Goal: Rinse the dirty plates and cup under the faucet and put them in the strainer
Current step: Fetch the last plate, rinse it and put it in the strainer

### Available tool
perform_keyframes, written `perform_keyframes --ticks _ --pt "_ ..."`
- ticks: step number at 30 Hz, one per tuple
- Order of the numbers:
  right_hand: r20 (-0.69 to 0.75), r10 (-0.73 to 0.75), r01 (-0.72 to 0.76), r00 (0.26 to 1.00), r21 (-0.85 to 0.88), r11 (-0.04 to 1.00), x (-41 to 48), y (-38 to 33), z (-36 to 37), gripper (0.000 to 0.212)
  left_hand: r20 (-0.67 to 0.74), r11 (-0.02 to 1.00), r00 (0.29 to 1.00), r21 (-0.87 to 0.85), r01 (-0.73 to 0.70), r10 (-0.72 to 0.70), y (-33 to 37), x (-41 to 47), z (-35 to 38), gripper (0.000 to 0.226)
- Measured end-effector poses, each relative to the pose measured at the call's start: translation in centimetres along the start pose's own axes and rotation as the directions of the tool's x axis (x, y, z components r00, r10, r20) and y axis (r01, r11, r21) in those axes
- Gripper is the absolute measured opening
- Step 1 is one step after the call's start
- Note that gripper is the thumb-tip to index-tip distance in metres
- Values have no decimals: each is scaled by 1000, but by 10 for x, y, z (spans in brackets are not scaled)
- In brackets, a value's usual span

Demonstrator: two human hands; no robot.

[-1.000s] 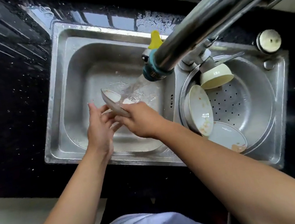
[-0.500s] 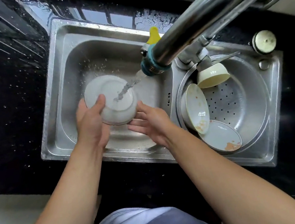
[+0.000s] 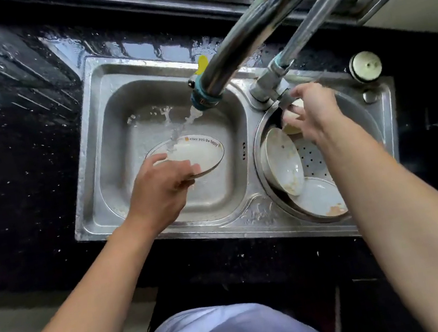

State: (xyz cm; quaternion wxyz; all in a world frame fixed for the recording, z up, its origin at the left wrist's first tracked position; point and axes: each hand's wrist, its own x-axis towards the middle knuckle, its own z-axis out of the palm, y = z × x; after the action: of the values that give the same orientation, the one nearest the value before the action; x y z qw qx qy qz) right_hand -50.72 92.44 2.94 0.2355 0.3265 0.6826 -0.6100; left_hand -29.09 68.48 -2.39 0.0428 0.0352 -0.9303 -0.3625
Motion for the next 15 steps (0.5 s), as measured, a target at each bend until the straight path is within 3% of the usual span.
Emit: perform_keyframes --ticks 2,4,5,7,9,10,13,15 --pt "50 -14 15 999 -9 1000 2 -1 -7 19 -19 998 998 12 -67 67 5 -4 -1 23" --pt "68 -24 34 997 -150 988 2 -6 -16 19 -36 998 998 -41 -50 49 11 -8 -1 22" --pt "78 -30 53 997 -306 951 1 -5 -22 22 -46 995 999 -103 4 -9 14 -10 0 22" --pt "132 -104 163 986 -609 776 -5 1 -37 27 -34 942 973 -261 213 -230 21 -13 3 17" --pt "291 -174 333 941 -700 632 -21 16 -48 34 72 799 905 -444 406 -420 28 -9 7 16" --pt "392 -148 393 908 -673 627 -33 23 -51 43 143 689 874 -561 458 -464 32 -5 8 18" --pt "581 -6 355 814 -491 796 -74 45 -55 47 359 292 808 -800 525 -468 47 6 13 26" --pt "520 -23 311 854 -474 824 -91 55 -62 32 465 89 778 -833 546 -423 62 13 20 28"
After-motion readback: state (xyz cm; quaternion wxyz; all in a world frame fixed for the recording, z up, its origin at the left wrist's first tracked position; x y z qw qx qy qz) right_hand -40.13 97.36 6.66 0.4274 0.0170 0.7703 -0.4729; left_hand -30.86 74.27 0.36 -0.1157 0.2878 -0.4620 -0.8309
